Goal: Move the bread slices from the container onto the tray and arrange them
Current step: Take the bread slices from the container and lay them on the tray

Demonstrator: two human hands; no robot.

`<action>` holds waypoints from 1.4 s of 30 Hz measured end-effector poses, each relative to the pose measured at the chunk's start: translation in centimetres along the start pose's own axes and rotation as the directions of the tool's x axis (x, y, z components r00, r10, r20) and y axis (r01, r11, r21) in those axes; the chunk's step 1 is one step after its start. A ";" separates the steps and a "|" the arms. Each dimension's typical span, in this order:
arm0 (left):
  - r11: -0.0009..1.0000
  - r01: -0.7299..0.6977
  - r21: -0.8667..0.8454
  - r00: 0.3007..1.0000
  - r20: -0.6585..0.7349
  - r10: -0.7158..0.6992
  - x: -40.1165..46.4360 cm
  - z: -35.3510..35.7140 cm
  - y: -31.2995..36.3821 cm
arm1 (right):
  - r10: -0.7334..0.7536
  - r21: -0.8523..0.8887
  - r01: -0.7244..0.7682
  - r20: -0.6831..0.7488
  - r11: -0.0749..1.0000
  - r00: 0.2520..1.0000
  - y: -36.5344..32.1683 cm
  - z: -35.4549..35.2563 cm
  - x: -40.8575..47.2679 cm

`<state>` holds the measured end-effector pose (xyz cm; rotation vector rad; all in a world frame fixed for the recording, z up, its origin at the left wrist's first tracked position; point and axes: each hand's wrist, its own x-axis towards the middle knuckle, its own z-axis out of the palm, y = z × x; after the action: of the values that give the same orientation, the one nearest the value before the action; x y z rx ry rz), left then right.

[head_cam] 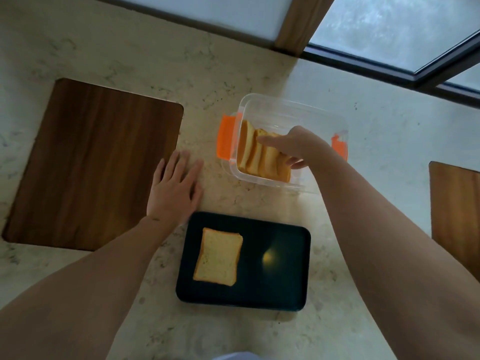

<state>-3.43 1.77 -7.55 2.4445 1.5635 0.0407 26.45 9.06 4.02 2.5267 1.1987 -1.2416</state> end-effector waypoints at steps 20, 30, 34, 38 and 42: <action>1.000 -0.003 0.005 1.000 0.020 0.003 0.1 0.2 -0.2 | 0.077 0.245 -0.078 0.016 0.966 0.997 1.7 1.6 -0.4; 1.000 0.005 -0.014 1.000 0.011 -0.005 0.1 0.2 -0.1 | -0.083 -0.155 0.060 -0.150 0.986 0.985 1.9 -1.8 -4.0; 1.000 0.010 -0.006 1.000 0.011 -0.010 0.1 0.5 -0.2 | -0.123 -0.259 0.061 -0.229 0.964 0.966 2.1 -2.4 -4.9; 1.000 0.008 0.000 1.000 -0.001 -0.008 0.1 0.7 -0.3 | -0.121 -0.269 0.053 -0.245 0.962 0.962 2.4 -2.4 -5.1; 1.000 0.004 -0.010 1.000 -0.016 -0.004 0.1 0.8 -0.4 | -0.126 -0.373 0.024 -0.253 0.928 0.959 1.9 -2.6 -5.5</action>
<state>-3.61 1.83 -8.39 2.4394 1.5711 0.0670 27.36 5.38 9.18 2.4348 1.4385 -0.6105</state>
